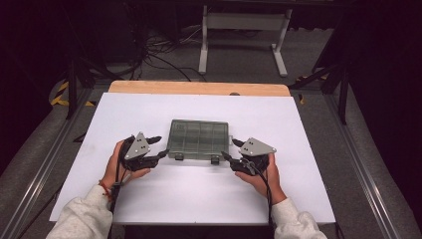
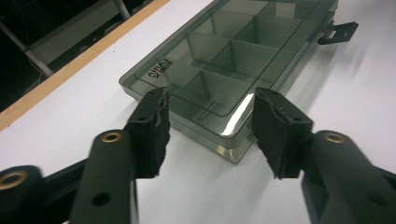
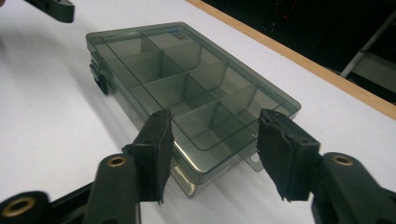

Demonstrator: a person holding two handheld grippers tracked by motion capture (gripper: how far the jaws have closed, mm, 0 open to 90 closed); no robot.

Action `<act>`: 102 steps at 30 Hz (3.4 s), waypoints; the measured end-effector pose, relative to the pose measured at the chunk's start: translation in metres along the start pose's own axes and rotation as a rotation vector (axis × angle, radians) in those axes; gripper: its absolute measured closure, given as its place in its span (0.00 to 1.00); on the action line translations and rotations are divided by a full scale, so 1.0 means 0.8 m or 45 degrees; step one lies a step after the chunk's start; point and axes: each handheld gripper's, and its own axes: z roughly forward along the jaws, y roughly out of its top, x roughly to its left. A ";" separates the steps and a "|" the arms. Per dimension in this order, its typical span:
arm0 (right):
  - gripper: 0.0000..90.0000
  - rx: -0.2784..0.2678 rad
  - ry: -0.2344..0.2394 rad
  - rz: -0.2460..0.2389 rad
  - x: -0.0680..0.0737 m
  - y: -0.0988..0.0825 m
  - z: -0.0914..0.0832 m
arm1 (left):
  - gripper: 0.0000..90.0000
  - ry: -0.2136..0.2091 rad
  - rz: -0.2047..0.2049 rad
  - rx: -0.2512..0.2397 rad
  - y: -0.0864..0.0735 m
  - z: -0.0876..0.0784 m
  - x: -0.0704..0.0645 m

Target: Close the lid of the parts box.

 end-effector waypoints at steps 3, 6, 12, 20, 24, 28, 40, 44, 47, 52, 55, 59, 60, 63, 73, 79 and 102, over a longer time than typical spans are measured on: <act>0.35 -0.001 -0.028 0.009 0.000 0.000 0.000 | 0.36 -0.014 -0.012 0.009 -0.001 0.000 -0.001; 0.31 -0.004 -0.042 0.019 -0.001 -0.001 0.000 | 0.29 -0.010 -0.008 0.020 -0.002 0.000 -0.001; 0.19 -0.013 -0.066 0.033 -0.003 -0.004 0.001 | 0.19 -0.021 -0.037 0.008 -0.005 0.003 -0.002; 0.10 0.000 -0.071 0.019 0.000 -0.006 0.005 | 0.08 -0.014 -0.053 -0.004 -0.009 0.006 -0.008; 0.05 -0.011 -0.046 0.019 0.003 -0.006 0.007 | 0.05 -0.042 -0.046 -0.021 -0.009 0.006 -0.010; 0.03 -0.017 -0.047 -0.001 0.006 -0.008 0.007 | 0.05 -0.052 -0.045 -0.033 -0.010 0.005 -0.013; 0.05 -0.023 -0.089 -0.023 0.008 -0.008 0.004 | 0.05 -0.034 -0.039 -0.059 -0.010 -0.006 -0.015; 0.06 -0.031 -0.100 -0.036 0.011 -0.007 -0.001 | 0.05 -0.026 -0.038 -0.071 -0.011 -0.014 -0.013; 0.06 -0.033 -0.109 -0.048 0.012 -0.007 -0.004 | 0.05 -0.024 -0.036 -0.081 -0.012 -0.021 -0.012; 0.06 -0.037 -0.117 -0.051 0.012 -0.009 -0.012 | 0.06 -0.006 -0.044 -0.091 -0.017 -0.035 -0.010; 0.07 -0.034 -0.132 -0.049 0.011 -0.011 -0.018 | 0.06 0.003 -0.053 -0.093 -0.021 -0.043 -0.006; 0.07 -0.034 -0.144 -0.039 0.008 -0.014 -0.025 | 0.06 0.019 -0.061 -0.095 -0.027 -0.051 -0.004; 0.07 -0.033 -0.147 -0.034 0.007 -0.015 -0.026 | 0.06 0.018 -0.056 -0.095 -0.027 -0.052 -0.004; 0.09 -0.042 -0.166 -0.034 0.007 -0.018 -0.032 | 0.06 0.030 -0.061 -0.100 -0.030 -0.058 -0.004; 0.09 -0.027 -0.194 -0.044 0.007 -0.030 -0.048 | 0.06 0.042 -0.053 -0.093 -0.042 -0.078 -0.007; 0.09 -0.012 -0.221 -0.031 0.006 -0.040 -0.057 | 0.06 0.048 -0.077 -0.085 -0.054 -0.086 -0.008; 0.08 0.018 -0.232 -0.002 0.006 -0.076 -0.083 | 0.03 0.079 -0.140 -0.036 -0.086 -0.114 0.000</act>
